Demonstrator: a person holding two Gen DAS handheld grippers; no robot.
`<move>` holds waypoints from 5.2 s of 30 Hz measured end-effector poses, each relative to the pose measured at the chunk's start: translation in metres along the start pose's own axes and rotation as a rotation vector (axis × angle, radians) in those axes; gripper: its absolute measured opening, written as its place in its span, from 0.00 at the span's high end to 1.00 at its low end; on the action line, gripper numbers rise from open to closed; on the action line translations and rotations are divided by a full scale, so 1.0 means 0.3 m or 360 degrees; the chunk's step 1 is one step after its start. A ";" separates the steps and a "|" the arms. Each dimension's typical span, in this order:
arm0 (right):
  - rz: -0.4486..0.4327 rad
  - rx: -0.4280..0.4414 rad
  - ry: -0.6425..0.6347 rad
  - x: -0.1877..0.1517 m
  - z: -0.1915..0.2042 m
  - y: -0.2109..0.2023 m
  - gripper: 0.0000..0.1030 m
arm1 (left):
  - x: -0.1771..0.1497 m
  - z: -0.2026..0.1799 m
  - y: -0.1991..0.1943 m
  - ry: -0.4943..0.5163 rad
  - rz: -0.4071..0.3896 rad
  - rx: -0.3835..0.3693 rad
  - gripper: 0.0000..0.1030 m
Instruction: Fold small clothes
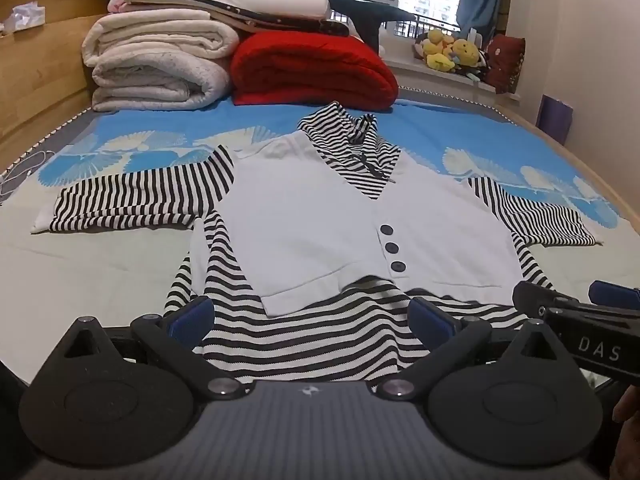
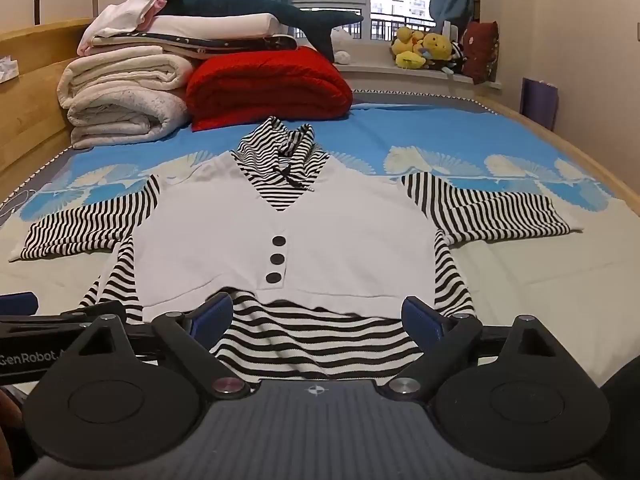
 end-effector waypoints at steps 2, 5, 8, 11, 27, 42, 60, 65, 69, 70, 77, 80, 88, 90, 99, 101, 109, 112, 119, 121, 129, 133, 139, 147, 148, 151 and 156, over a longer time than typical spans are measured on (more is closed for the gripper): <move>-0.0002 -0.0004 -0.0008 0.004 0.004 -0.004 0.11 | 0.001 0.003 0.000 -0.0006 0.0002 -0.0001 0.00; 0.0005 -0.0001 -0.0017 0.009 0.010 0.002 0.11 | 0.015 0.010 0.024 -0.0011 0.0012 -0.0004 0.00; 0.0009 0.0004 -0.0017 0.005 0.022 0.005 0.11 | 0.010 0.015 0.018 -0.0014 0.0012 -0.0013 0.00; 0.0006 -0.0003 -0.0027 0.004 0.021 0.006 0.11 | 0.000 0.014 0.015 -0.0003 0.0015 -0.0004 0.00; 0.0026 0.0026 -0.0015 -0.008 0.017 0.022 0.19 | 0.016 0.001 0.007 0.0032 -0.0050 0.0012 0.03; -0.0097 0.0063 -0.0107 0.001 0.067 0.013 0.19 | 0.020 0.008 0.011 0.0075 0.0069 -0.0041 0.24; 0.0507 -0.0467 0.0348 -0.066 -0.273 0.351 0.40 | -0.056 0.137 0.451 -0.0084 0.0519 0.0153 0.62; 0.0643 -0.0475 0.0396 -0.120 -0.323 0.398 0.56 | -0.055 0.175 0.436 -0.0110 0.0586 0.0200 0.62; 0.0620 -0.0504 0.0360 -0.126 -0.315 0.401 0.65 | -0.038 0.164 0.387 -0.0141 0.0551 0.0171 0.62; 0.0611 -0.0507 0.0354 -0.126 -0.311 0.402 0.67 | -0.028 0.149 0.380 -0.0145 0.0525 0.0136 0.62; 0.0578 -0.0537 0.0319 -0.113 -0.316 0.406 0.68 | -0.033 0.120 0.384 -0.0202 0.0600 0.0014 0.61; 0.0577 -0.0563 0.0281 -0.114 -0.314 0.410 0.68 | -0.058 0.156 0.413 -0.0272 0.0685 0.0059 0.61; 0.0530 -0.0701 0.0183 -0.099 -0.304 0.388 0.68 | -0.001 0.113 0.346 -0.0201 0.0556 0.0043 0.59; 0.0404 -0.0696 0.0135 -0.073 -0.272 0.348 0.68 | 0.006 0.110 0.340 -0.0199 0.0535 0.0035 0.59; 0.0339 -0.0269 0.0083 -0.075 -0.186 0.330 0.52 | -0.024 0.120 0.410 -0.0271 0.0717 -0.0048 0.56; 0.0587 -0.0238 0.0123 -0.120 -0.196 0.396 0.52 | -0.030 0.123 0.412 -0.0276 0.0724 -0.0050 0.56; 0.0445 -0.0251 0.0062 -0.066 -0.153 0.343 0.52 | 0.056 0.084 0.322 -0.0156 0.0454 0.0009 0.54; 0.0331 -0.0162 0.0096 0.002 -0.140 0.281 0.52 | 0.104 0.079 0.272 -0.0146 0.0318 0.0023 0.54; -0.0051 -0.0111 0.0010 0.228 -0.142 0.106 0.52 | 0.192 0.054 0.162 -0.0110 -0.0003 0.0058 0.54; -0.0150 -0.0096 -0.0031 0.309 -0.154 0.080 0.50 | 0.210 0.043 0.135 -0.0101 -0.0064 0.0045 0.53; -0.0343 -0.0104 -0.0196 0.466 -0.221 0.099 0.46 | 0.371 0.075 0.061 -0.0091 -0.0165 0.0069 0.26; -0.0260 -0.0093 -0.0040 0.428 -0.278 0.148 0.47 | 0.516 0.141 0.110 -0.0006 -0.0210 0.0069 0.26; -0.0248 -0.0058 0.0080 0.421 -0.282 0.150 0.47 | 0.637 0.322 0.370 0.0240 -0.0135 0.0169 0.32; -0.0215 -0.0052 0.0094 0.433 -0.268 0.153 0.52 | 0.629 0.742 0.557 -0.0385 0.0224 0.0185 0.67; -0.0211 -0.0048 0.0074 0.448 -0.260 0.153 0.53 | 0.634 0.778 0.563 -0.0425 0.0222 0.0213 0.67; -0.0195 -0.0062 0.0013 0.526 -0.227 0.150 0.54 | 0.632 0.866 0.590 -0.0553 0.0257 0.0227 0.67; -0.0265 0.0048 -0.0133 0.711 -0.121 0.162 0.54 | 0.627 0.942 0.605 -0.0604 0.0299 0.0303 0.67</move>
Point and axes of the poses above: each gripper's, at about its wrist camera, not at the fingertips, and y roughly the way its jaws point, z to its left, x to its top, the point moved 4 cm from there along y, roughly the way its jaws point, and after that the axes turned 13 degrees about z, right-handed, at the moved point
